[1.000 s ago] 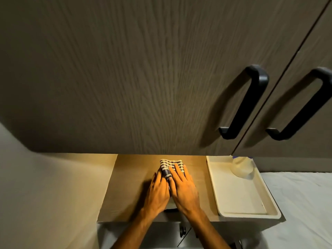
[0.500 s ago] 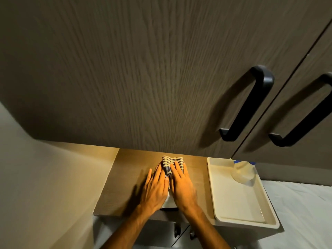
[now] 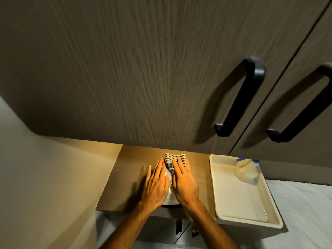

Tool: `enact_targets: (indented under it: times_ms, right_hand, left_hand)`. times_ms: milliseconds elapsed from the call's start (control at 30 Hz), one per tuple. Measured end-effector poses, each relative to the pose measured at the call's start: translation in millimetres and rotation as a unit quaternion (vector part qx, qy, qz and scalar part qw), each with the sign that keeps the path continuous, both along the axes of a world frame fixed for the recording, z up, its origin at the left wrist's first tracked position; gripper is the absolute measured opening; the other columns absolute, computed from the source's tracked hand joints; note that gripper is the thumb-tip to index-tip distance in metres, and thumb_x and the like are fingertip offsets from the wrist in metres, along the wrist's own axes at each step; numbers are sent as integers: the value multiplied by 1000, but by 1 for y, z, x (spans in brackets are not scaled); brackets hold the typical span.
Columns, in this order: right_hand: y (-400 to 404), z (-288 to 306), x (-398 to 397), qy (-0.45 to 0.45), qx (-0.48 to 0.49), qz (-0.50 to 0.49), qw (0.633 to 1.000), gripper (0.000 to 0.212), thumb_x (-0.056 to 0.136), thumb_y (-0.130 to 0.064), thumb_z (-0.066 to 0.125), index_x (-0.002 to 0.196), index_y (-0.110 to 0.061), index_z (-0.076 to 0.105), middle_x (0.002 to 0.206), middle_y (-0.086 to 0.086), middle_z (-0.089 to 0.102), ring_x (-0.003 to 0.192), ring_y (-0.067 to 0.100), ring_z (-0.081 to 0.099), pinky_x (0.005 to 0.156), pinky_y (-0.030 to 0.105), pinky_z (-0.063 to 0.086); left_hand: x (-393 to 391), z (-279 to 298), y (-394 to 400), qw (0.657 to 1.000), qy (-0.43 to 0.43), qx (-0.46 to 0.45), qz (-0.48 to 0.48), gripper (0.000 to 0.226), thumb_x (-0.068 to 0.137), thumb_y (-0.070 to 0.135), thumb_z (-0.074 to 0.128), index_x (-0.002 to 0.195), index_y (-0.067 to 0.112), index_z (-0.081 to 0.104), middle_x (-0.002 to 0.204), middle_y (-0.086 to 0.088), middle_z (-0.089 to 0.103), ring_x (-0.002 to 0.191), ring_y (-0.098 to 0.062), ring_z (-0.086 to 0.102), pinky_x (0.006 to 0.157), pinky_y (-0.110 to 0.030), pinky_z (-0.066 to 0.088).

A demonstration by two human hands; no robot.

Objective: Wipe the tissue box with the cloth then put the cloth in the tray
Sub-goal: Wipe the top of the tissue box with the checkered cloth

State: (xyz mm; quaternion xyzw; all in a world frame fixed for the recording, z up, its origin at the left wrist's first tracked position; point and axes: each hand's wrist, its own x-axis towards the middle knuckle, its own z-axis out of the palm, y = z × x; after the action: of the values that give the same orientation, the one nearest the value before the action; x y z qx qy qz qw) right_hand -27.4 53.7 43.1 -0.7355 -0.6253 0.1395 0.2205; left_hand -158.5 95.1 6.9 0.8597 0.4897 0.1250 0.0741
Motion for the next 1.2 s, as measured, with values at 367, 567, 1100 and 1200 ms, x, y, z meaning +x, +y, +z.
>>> enact_targets:
  times_ms: [367,567,1100,1200]
  right_hand:
    - [-29,-22,-9,-20,20,-1,1000,67,100,-50,38,157,-33,9,167,-11,1,154,14,-8,120,35,31]
    - [-2,1,6,89,16,-32,995,86,83,-74,13,158,-31,15,168,-6,12,155,17,8,117,39,35]
    - [-16,-3,-2,132,13,-43,990,74,95,-58,40,158,-27,15,168,-6,14,155,15,11,119,32,28]
    - [-45,-24,-16,52,21,-34,998,73,95,-56,38,158,-29,10,168,-8,5,155,14,-5,125,40,21]
  left_hand:
    - [1,-3,1,999,18,19,-25,58,101,36,29,151,7,32,160,-16,25,149,-31,24,122,-55,14]
    - [2,2,2,1000,-2,6,11,61,100,35,19,152,5,29,160,-14,29,148,-27,29,121,-49,17]
    - [3,2,-2,1000,25,15,-9,64,97,36,20,150,2,33,158,-18,31,147,-31,30,118,-56,29]
    - [1,0,-1,1000,14,-9,-8,70,96,44,14,154,7,25,163,-13,17,152,-28,15,124,-54,14]
